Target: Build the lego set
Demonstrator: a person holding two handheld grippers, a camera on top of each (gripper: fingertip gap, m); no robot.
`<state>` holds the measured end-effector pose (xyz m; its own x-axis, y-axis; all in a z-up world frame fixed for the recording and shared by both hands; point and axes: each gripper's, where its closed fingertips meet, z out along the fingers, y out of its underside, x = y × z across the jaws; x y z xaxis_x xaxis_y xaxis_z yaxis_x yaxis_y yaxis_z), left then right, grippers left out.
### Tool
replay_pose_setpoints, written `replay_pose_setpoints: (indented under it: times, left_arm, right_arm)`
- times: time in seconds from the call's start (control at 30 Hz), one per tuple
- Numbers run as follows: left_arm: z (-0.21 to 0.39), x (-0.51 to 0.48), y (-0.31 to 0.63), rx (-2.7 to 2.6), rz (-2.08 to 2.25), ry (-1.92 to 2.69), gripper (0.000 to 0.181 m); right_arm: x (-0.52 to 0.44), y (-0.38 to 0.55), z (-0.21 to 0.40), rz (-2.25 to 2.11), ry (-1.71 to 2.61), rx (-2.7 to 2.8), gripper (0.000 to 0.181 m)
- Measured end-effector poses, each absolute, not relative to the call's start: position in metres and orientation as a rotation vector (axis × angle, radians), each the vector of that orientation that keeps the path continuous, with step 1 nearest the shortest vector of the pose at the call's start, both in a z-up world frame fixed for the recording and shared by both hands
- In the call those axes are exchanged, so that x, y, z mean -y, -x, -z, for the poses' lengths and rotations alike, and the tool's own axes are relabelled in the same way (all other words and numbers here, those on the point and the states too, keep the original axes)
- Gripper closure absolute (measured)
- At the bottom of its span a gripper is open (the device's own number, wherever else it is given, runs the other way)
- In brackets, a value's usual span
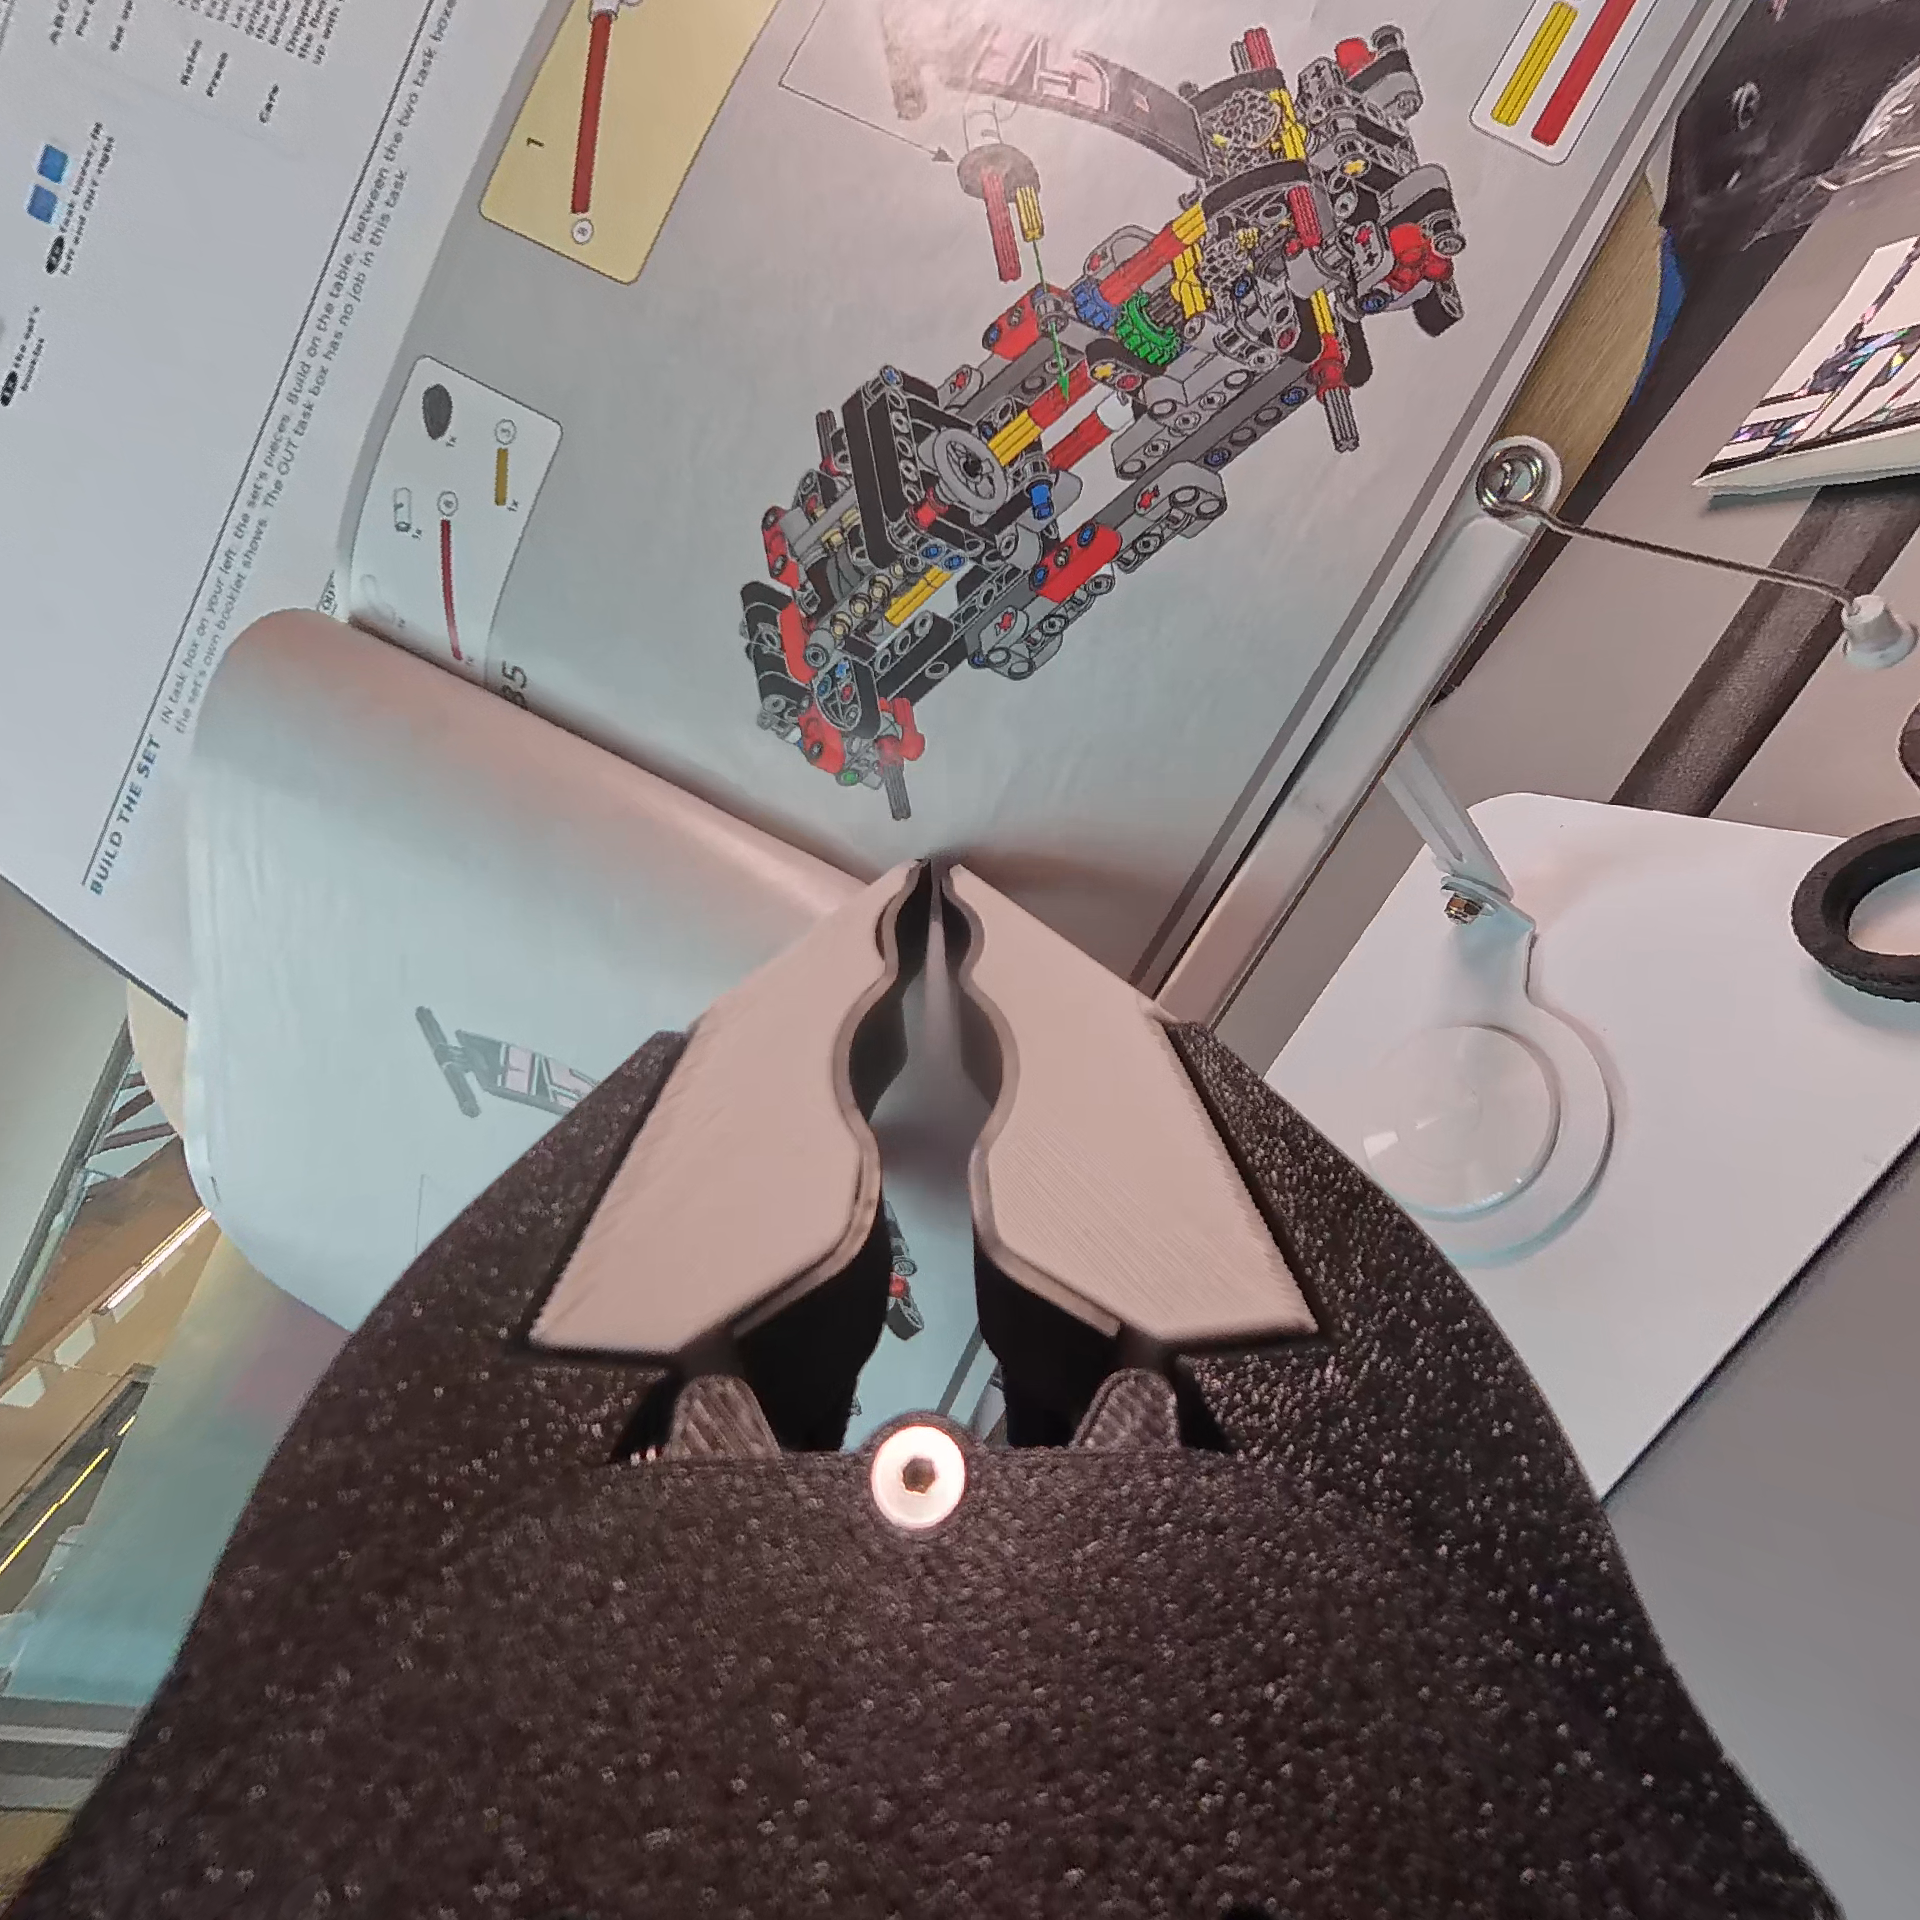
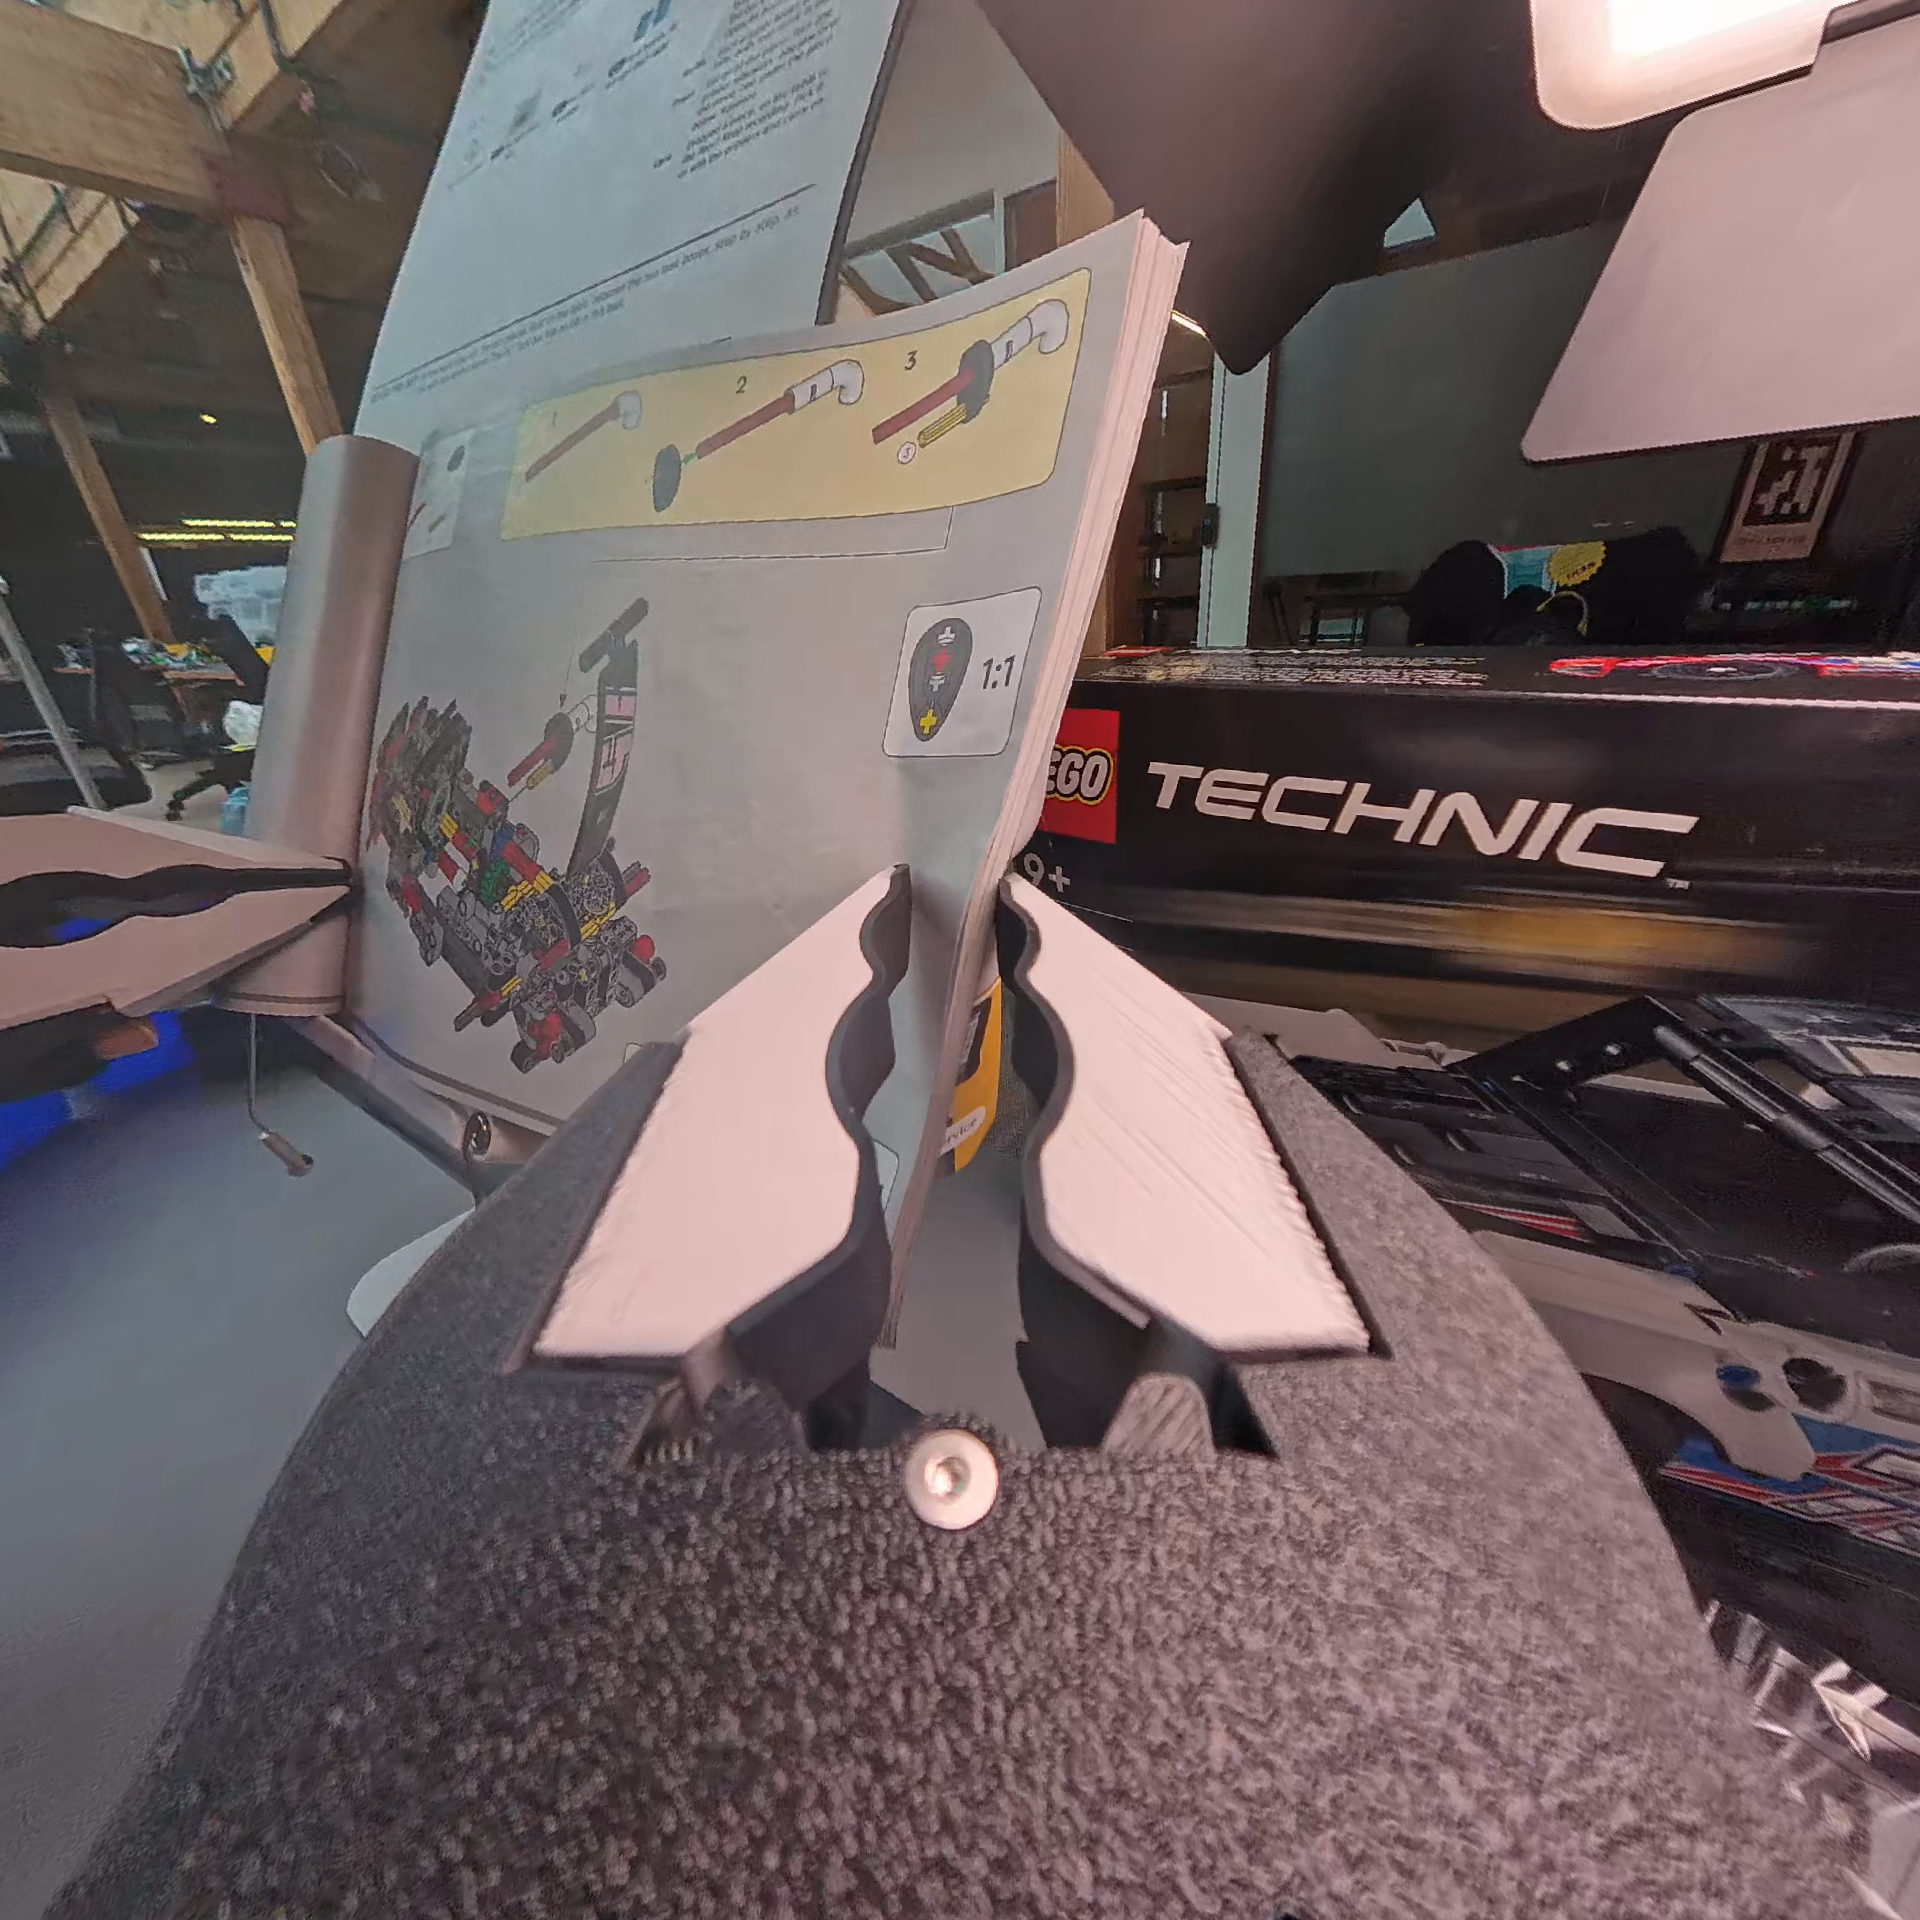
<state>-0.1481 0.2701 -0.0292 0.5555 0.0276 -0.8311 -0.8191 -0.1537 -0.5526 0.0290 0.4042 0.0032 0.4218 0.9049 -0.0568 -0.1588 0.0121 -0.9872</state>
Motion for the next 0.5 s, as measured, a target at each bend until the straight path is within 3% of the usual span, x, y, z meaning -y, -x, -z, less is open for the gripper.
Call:
replay_pose_setpoints:
  times: [0.03, 0.5]
  left_arm:
    - [0.029, -0.269, 0.148, -0.69, -0.853, 1.555, 0.179]
    - [0.028, -0.251, 0.143, -0.51, -0.592, 1.57, 0.173]
  right_arm:
    - [-0.405, -0.029, -0.003, -0.974, 1.296, 0.758, 0.164]
    - [-0.412, -0.039, 0.002, -0.743, 1.417, 0.75, 0.16]
